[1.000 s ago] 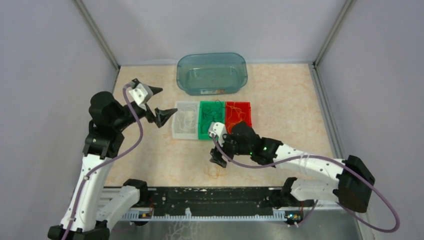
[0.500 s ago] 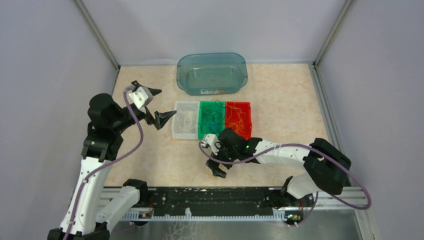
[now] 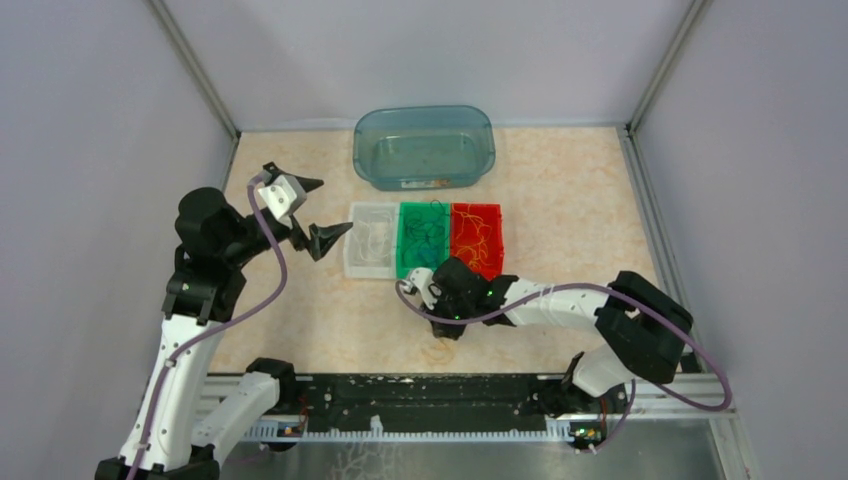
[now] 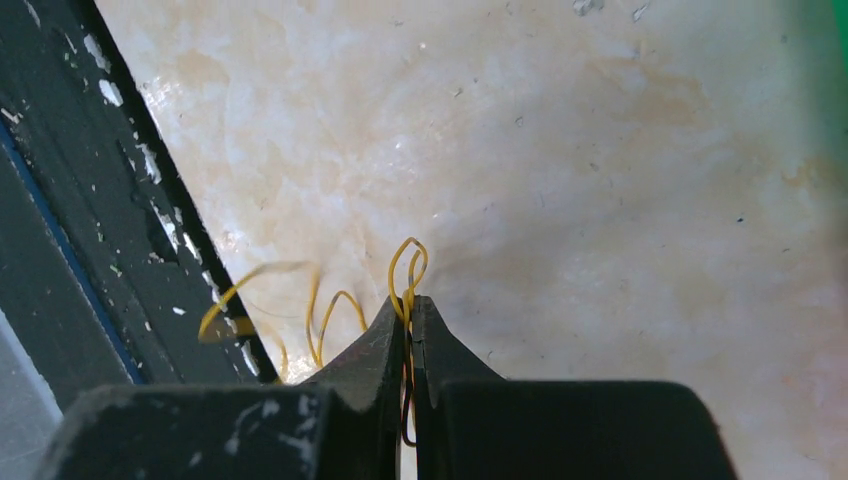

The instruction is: Untangle the cables

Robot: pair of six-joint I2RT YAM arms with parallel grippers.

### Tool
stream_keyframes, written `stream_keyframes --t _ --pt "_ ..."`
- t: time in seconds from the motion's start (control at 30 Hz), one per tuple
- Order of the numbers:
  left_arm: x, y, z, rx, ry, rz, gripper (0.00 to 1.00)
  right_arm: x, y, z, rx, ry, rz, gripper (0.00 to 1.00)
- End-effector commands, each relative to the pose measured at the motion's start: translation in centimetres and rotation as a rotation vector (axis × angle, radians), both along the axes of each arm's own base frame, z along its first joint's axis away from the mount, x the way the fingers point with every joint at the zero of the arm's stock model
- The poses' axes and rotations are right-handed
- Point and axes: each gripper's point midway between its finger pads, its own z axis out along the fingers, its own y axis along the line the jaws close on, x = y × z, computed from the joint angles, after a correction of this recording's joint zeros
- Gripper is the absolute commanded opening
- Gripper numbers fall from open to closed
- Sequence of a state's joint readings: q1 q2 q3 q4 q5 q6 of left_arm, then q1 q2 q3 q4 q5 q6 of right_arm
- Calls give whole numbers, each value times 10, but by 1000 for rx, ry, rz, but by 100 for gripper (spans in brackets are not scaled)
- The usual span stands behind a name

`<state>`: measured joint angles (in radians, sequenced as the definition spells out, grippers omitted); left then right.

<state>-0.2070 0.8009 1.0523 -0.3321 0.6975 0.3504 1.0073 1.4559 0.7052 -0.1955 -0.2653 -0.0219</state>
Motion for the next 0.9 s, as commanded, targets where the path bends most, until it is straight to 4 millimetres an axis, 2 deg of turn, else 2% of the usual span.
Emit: stream_keyframes --t 0.0,0.13,0.3,0.4,0.53,0.67,0.77,0.87 --pt "-5 0 7 2 -25 -10 100 18 21 39 90 -92 -27 0" --pt "-4 0 5 4 -19 -8 100 29 21 67 138 -145 -66 0" --pt "1 1 3 0 4 8 100 60 13 130 252 -259 -164 0" --pt "4 2 4 1 8 18 100 86 -5 170 315 -362 -263 0" --pt "9 6 2 6 15 50 100 128 -42 203 330 -459 -439 0" --pt "15 10 -3 13 40 87 100 168 -78 216 323 -500 -610 0" --pt "19 13 -4 12 50 111 100 190 -95 208 294 -528 -683 0" --pt "20 14 -3 8 49 123 100 206 -102 194 265 -517 -736 0"
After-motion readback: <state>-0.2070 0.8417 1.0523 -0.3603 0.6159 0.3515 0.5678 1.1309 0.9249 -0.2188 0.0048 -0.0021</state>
